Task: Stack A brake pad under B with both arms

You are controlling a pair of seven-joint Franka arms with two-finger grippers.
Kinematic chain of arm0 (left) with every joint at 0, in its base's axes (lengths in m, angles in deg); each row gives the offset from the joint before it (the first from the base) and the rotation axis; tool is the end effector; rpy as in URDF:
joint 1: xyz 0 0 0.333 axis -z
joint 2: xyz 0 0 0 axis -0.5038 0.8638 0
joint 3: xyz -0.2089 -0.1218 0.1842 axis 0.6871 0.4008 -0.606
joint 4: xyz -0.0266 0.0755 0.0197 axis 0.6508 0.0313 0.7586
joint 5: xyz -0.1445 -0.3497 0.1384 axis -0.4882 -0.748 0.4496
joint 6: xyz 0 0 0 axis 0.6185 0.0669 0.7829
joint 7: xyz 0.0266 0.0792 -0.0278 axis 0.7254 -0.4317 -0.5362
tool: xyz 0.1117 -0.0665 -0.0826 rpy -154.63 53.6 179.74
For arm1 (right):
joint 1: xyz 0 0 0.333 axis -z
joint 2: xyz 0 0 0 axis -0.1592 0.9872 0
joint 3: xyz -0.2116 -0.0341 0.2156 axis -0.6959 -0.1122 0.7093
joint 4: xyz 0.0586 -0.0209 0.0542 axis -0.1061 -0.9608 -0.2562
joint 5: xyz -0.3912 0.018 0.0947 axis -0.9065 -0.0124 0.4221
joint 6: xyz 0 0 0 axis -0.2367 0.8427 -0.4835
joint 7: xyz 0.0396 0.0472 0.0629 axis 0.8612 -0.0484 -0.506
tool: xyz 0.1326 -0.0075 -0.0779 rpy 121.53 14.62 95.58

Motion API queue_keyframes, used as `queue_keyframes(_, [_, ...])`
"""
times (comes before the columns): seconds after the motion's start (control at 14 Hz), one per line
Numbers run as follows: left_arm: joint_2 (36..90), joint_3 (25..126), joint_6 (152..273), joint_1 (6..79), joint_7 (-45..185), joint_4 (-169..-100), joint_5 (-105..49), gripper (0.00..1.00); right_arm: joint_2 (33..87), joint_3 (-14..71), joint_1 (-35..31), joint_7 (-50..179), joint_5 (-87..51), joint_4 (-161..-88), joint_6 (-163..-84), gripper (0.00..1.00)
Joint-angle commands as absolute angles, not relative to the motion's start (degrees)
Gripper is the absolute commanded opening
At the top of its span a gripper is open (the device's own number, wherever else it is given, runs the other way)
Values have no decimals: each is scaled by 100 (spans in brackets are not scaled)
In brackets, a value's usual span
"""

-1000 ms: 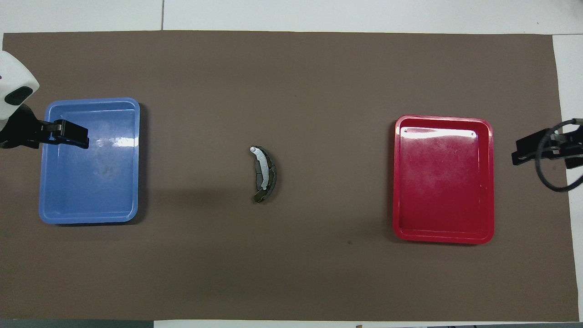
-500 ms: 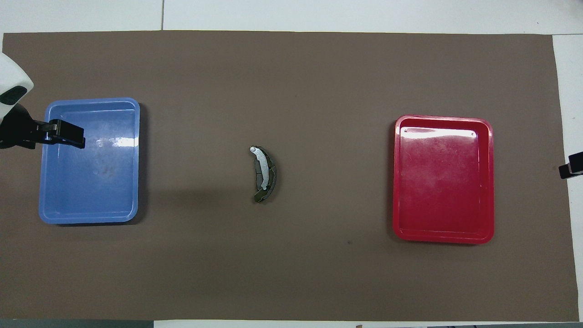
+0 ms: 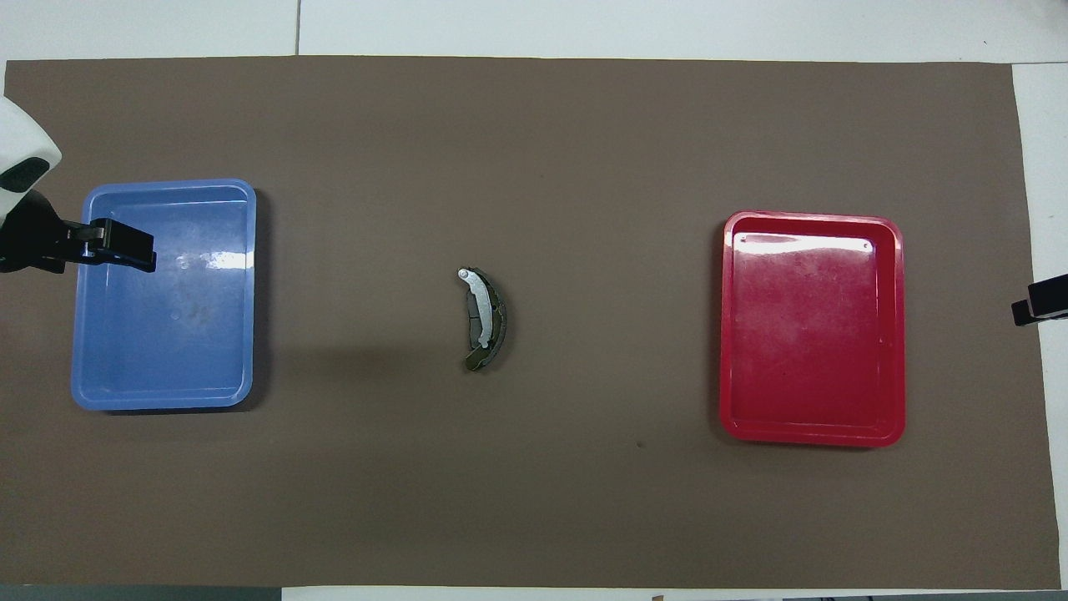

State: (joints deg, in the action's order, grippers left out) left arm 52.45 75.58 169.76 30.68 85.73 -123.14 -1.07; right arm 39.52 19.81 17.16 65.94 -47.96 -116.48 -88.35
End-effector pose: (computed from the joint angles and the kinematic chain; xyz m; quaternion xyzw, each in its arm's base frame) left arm 0.5636 -0.0295 0.5059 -0.9990 0.0341 0.0215 0.0183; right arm 0.5071 -0.0832 0.5621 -0.9973 0.0213 0.0680 0.0172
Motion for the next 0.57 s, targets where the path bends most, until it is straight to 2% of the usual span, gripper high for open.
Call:
queue_keyframes(0.0, [5138, 7531, 17044, 3060, 8531, -12431, -150, 100, 3867, 2008, 1716, 6509, -4856, -11738, -9015, 100])
queue_keyframes(0.5, [5138, 7531, 17044, 3060, 8531, -12431, -150, 100, 3867, 2017, 1698, 6527, -4856, -11746, -9156, 100])
